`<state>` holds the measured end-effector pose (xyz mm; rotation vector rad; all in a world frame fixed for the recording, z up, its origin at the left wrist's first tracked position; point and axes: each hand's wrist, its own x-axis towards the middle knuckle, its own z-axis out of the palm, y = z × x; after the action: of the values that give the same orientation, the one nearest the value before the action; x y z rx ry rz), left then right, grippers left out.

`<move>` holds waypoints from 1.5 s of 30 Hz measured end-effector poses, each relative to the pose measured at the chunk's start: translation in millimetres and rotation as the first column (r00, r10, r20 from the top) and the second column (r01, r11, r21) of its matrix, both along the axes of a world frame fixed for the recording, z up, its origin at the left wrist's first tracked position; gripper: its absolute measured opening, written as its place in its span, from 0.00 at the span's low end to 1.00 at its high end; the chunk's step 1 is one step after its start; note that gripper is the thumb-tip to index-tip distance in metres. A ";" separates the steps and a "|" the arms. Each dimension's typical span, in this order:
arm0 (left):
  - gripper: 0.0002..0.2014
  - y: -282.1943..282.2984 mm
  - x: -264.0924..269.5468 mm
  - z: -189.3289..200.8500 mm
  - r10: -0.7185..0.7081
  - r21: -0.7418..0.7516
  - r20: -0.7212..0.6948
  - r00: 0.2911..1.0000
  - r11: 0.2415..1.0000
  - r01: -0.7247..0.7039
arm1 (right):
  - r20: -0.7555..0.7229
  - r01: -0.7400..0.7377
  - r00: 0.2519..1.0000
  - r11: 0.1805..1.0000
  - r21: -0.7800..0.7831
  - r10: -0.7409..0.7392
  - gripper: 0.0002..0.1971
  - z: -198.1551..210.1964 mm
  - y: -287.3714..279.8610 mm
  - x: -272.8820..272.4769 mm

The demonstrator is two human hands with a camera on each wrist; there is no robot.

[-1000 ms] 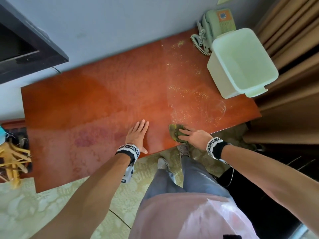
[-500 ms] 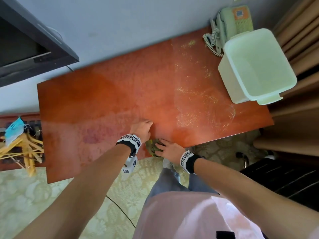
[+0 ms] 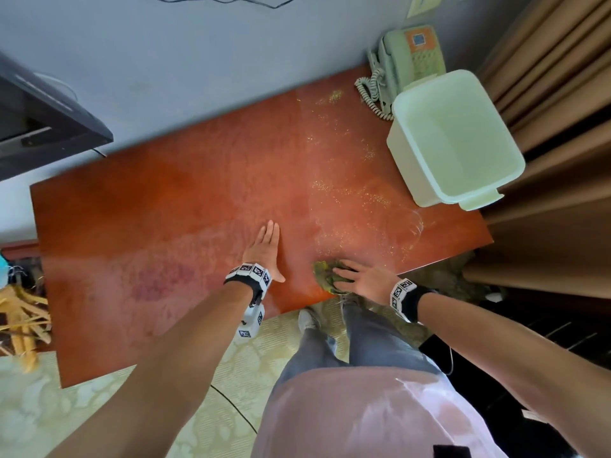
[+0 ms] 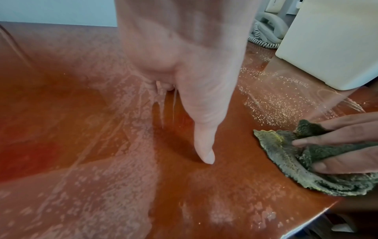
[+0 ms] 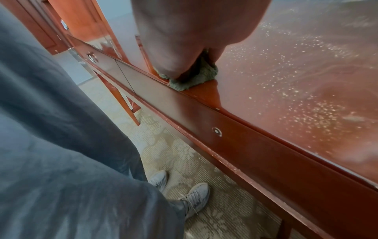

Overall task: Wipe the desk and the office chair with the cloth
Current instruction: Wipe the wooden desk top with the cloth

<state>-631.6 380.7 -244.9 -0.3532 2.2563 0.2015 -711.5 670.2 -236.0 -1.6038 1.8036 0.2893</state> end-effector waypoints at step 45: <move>0.55 -23.8 -61.1 22.7 0.039 -0.002 -0.152 0.988 0.999 -0.039 | -0.070 0.512 0.836 0.820 -0.254 -0.544 0.28 -12.7 -159.8 -199.1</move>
<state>-692.7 356.9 -222.2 -0.3970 2.4018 0.2504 -910.5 510.4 -248.7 -1.1671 2.3776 -0.0712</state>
